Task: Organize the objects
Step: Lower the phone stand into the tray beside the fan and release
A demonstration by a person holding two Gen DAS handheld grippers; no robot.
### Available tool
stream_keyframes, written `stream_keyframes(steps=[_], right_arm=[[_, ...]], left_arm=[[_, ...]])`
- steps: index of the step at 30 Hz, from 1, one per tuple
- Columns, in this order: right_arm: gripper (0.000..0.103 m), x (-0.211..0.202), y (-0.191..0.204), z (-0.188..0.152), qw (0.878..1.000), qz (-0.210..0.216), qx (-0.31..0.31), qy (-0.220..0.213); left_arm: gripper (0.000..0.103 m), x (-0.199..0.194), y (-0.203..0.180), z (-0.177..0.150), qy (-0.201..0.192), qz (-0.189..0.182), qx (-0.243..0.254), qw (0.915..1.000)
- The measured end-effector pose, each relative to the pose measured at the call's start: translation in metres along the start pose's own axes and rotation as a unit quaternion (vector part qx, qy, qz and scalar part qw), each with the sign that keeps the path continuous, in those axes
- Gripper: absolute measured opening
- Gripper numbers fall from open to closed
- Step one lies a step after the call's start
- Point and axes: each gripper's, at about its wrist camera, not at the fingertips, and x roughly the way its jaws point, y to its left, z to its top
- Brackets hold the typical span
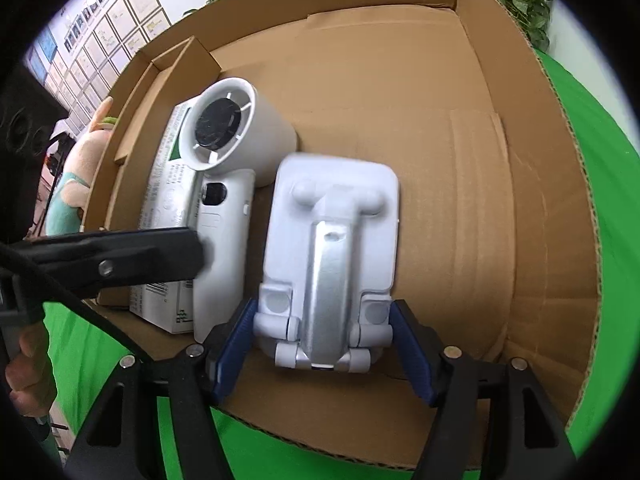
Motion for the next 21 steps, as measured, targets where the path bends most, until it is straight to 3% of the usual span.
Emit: stream_keyframes(steps=[3,7,10,16,21], right_arm=[[0.069,-0.006,0.002,-0.001,1.000,0.008,-0.004,-0.013],[0.068,-0.013,0.000,0.000,0.999,-0.005,-0.012,-0.030],[0.045,-0.008,-0.007,0.002,0.999,-0.019,0.023,-0.022],[0.044,-0.008,-0.003,-0.005,0.997,-0.031,0.059,-0.026],[0.044,-0.008,0.001,-0.007,0.996,-0.048,0.066,-0.031]], left_arm=[[0.023,-0.018,0.001,-0.010,-0.020,0.010,0.010,0.9997],[0.030,-0.043,-0.001,-0.030,-0.057,0.051,0.035,0.9964],[0.030,-0.063,0.001,-0.040,-0.086,0.068,0.044,0.9930],[0.039,-0.105,0.005,-0.051,-0.135,0.092,0.049,0.9853],[0.039,-0.121,0.007,-0.059,-0.155,0.109,0.058,0.9801]])
